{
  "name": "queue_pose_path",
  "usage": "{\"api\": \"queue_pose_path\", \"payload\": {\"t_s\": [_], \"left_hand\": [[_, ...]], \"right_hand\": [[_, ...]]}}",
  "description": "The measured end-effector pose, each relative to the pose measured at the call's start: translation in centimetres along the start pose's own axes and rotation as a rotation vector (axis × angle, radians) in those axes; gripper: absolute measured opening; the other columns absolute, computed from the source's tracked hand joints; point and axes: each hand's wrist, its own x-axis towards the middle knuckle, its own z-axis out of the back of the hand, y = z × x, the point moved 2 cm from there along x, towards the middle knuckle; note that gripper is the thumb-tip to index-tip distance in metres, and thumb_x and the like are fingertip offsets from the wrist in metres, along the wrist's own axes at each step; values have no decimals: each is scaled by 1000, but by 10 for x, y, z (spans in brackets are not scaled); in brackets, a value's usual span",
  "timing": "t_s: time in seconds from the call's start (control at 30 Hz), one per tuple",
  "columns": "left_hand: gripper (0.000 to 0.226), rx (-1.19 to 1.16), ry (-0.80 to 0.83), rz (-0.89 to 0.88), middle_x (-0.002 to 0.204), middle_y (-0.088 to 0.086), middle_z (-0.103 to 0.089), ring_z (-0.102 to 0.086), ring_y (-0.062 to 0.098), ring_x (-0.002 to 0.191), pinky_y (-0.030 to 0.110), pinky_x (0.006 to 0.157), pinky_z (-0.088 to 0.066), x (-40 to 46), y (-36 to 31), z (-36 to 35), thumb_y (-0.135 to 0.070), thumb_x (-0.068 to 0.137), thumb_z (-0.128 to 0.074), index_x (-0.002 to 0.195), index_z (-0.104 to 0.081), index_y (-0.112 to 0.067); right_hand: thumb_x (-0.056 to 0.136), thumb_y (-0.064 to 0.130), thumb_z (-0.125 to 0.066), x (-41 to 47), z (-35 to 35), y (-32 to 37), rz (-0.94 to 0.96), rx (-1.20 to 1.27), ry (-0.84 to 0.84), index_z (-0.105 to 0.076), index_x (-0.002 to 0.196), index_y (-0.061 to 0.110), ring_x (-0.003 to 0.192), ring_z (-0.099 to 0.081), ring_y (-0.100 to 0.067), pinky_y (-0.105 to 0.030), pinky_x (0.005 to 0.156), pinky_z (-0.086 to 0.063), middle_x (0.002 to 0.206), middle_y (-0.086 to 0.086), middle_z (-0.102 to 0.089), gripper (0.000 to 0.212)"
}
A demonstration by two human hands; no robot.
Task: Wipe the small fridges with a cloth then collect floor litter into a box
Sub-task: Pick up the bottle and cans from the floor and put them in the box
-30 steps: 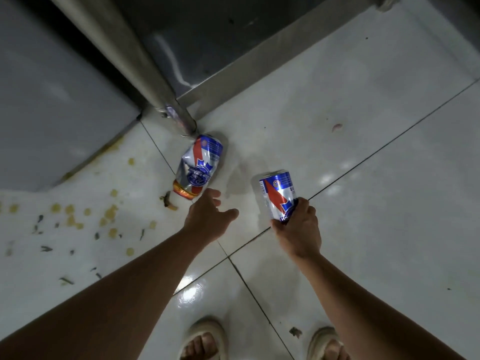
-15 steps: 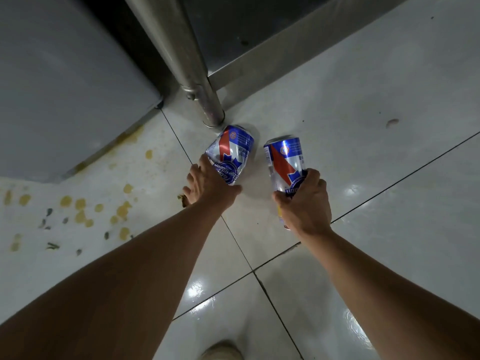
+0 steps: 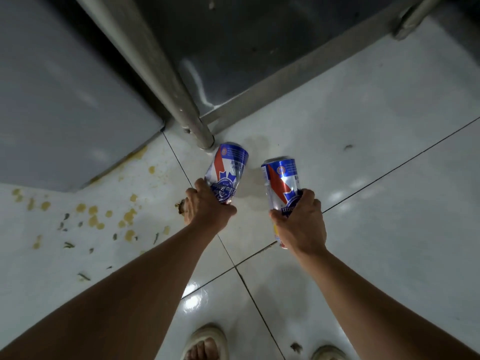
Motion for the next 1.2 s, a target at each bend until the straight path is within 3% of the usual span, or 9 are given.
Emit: {"api": "queue_pose_path", "payload": {"t_s": [0.17, 0.43, 0.6, 0.8, 0.97, 1.07, 1.2], "left_hand": [[78, -52, 56, -20, 116, 13, -46, -49, 30, 105, 41, 86, -50, -80, -49, 61, -27, 62, -77, 125, -33, -15], [75, -93, 52, -72, 115, 8, -52, -47, 23, 101, 32, 75, -44, -221, -122, 174, -29, 61, -75, 124, -35, -18], [73, -97, 32, -127, 114, 9, -54, -51, 26, 103, 35, 81, -45, -297, -149, 236, -29, 61, -74, 123, -36, -16], [77, -168, 46, -270, 116, 11, -55, -50, 19, 97, 31, 78, -44, -372, -166, 282, -27, 65, -76, 129, -34, -14], [78, -228, 157, -371, 110, 5, -58, -63, 20, 91, 31, 74, -57, -431, -175, 304, -32, 63, -77, 128, -36, -20], [77, -261, 232, -448, 112, 6, -58, -64, 22, 90, 37, 73, -59, -482, -173, 315, -29, 61, -76, 127, -36, -22], [78, -253, 308, -562, 117, 3, -53, -63, 18, 90, 35, 75, -59, -553, -170, 327, -27, 65, -77, 128, -33, -22]], "right_hand": [[75, 27, -71, -55, 92, 28, -27, -10, 28, -38, 127, 9, 100, -58, -29, -42, 83, -54, 117, -12, -50, 64], [75, 31, -72, -144, 248, 82, -22, -63, 17, -39, 126, 10, 99, -58, -26, -33, 78, -50, 113, -9, -53, 64], [76, 32, -71, -199, 326, 114, 13, -78, -21, -38, 125, 9, 101, -58, -25, -34, 80, -52, 115, -10, -53, 63], [79, 35, -68, -271, 391, 130, 12, -27, -94, -38, 125, 10, 106, -57, -21, -32, 82, -53, 118, -9, -53, 61], [78, 41, -69, -341, 434, 124, -46, 23, -204, -38, 124, 11, 103, -58, -19, -28, 80, -51, 117, -7, -54, 63], [77, 41, -70, -395, 462, 116, -107, 71, -275, -38, 124, 10, 104, -58, -21, -32, 84, -52, 117, -9, -54, 65], [77, 40, -71, -463, 498, 99, -195, 142, -383, -38, 125, 11, 104, -58, -21, -31, 83, -50, 117, -9, -53, 65]]}}
